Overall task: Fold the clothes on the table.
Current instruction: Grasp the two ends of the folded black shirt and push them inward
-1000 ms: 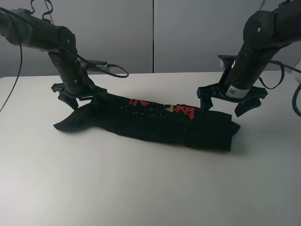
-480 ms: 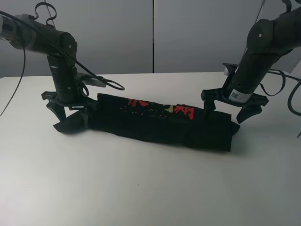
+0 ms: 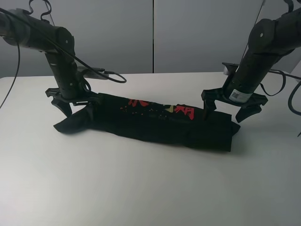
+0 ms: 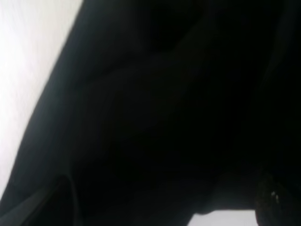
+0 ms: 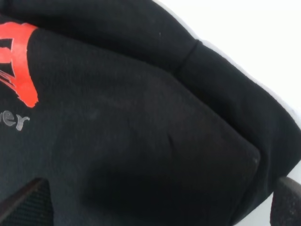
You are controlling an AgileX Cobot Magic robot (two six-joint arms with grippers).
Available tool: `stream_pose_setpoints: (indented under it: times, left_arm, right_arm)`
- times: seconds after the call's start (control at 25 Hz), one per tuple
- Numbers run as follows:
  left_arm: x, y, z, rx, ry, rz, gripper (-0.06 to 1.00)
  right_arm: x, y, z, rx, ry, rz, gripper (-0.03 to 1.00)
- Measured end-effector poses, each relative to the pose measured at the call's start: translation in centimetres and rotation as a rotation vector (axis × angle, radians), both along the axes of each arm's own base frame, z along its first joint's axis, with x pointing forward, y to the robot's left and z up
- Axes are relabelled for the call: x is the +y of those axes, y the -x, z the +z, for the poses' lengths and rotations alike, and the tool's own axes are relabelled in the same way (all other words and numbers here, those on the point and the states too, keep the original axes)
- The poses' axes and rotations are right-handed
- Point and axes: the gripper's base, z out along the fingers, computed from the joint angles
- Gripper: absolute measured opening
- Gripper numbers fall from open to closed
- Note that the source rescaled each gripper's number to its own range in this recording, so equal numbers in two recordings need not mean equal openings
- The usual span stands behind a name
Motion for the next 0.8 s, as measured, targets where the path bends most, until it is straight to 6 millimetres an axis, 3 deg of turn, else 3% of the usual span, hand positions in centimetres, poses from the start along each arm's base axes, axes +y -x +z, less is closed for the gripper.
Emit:
stream_pose_setpoints:
  times: [0.4,0.8]
  left_arm:
    - [0.1,-0.8,0.8,-0.094,-0.012,0.034,0.99]
    - [0.9,-1.2,-1.8,-0.046,-0.037,0.055,0.99]
  right_arm:
    - [0.1,-0.1,-2.1,0.062,-0.010,-0.021,1.00]
    - [0.2,-0.4,-2.5,0.047,-0.026,-0.037,1.00]
